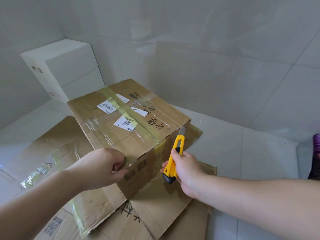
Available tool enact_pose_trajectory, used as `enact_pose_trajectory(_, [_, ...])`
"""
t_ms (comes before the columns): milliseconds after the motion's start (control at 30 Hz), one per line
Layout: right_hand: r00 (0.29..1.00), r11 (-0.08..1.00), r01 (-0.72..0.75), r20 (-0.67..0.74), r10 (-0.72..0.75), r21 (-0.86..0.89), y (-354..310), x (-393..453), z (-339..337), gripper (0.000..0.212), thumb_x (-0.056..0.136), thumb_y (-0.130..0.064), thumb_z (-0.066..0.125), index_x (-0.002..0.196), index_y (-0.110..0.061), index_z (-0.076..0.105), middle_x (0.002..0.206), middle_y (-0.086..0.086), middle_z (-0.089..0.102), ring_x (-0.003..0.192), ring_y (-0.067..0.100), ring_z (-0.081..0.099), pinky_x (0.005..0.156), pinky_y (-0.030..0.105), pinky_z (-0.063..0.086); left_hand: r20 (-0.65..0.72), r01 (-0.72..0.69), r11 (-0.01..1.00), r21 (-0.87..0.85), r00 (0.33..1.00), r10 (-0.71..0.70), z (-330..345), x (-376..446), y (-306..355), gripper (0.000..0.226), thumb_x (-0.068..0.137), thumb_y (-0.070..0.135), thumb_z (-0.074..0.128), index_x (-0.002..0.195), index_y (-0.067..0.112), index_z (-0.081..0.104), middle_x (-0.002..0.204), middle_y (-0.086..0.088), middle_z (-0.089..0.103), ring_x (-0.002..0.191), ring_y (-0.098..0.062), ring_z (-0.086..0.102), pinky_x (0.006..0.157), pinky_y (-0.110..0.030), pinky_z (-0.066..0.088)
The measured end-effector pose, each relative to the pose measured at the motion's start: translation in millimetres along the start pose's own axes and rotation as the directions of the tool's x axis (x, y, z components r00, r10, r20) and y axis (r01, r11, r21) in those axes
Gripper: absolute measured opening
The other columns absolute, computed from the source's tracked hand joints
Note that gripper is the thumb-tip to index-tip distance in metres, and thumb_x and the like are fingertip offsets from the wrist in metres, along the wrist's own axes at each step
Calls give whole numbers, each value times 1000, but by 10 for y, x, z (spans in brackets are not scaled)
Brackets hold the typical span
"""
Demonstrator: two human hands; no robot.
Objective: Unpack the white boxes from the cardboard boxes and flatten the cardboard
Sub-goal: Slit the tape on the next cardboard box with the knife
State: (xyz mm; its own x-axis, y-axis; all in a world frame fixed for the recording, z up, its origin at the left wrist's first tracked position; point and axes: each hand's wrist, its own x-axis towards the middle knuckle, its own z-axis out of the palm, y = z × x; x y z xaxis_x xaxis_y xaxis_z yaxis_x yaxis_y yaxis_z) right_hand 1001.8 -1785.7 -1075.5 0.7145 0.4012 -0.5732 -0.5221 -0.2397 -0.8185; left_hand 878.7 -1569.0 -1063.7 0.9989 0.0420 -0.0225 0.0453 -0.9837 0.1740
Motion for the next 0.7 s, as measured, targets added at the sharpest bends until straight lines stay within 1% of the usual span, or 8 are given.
enact_pose_trajectory(67, [1000,1000,-15,15,15,-1,28,-28,24,24,101,-32,43,104,-11,54,72,8,69,60,22,70,72,36,55,-33,-20,999,-51,999,18,0,-4,-23,34,72,56,47,61,24,41,60,9,47,57,-12,46,52,-25,44])
enact_pose_trajectory(133, [999,999,-29,38,29,-17,63,-64,41,25,101,-31,44,105,-9,54,73,10,69,61,23,70,67,33,54,-62,-44,998,-53,997,40,3,-2,-36,33,74,55,47,61,25,42,59,10,47,55,-11,45,51,-24,44])
enact_pose_trajectory(300, [998,999,-28,59,29,-24,75,-103,61,27,100,-31,45,105,-5,53,75,12,69,68,30,71,69,35,56,-108,-40,998,-44,994,35,34,5,-23,35,75,55,45,60,23,45,59,9,48,52,-8,43,49,-26,44])
enact_pose_trajectory(433, [993,998,-45,111,49,-41,82,-183,102,27,101,-31,44,106,-7,52,77,14,69,66,28,71,62,30,51,-130,-36,998,-57,991,28,45,2,-17,35,75,55,46,59,23,45,60,9,47,51,-7,43,47,-25,44])
enact_pose_trajectory(533, [988,995,-66,137,75,-72,123,-233,132,25,101,-32,43,107,-9,52,75,13,68,68,28,71,58,28,50,-139,-48,997,-57,989,40,43,-4,-3,35,75,54,45,59,23,45,59,9,48,51,-7,43,46,-24,43])
enact_pose_trajectory(600, [987,994,-66,143,78,-85,143,-250,138,25,101,-32,44,106,-8,52,74,12,68,71,30,71,59,29,52,-152,-56,997,-57,987,47,42,-9,1,34,76,53,46,59,23,44,59,9,47,50,-7,42,46,-23,43])
enact_pose_trajectory(700, [990,993,-48,127,62,-109,153,-248,125,25,100,-31,44,106,-8,52,70,11,68,68,30,71,63,31,54,-172,-76,996,-54,983,65,44,-18,5,33,77,51,47,59,24,42,59,10,46,51,-7,42,46,-22,43])
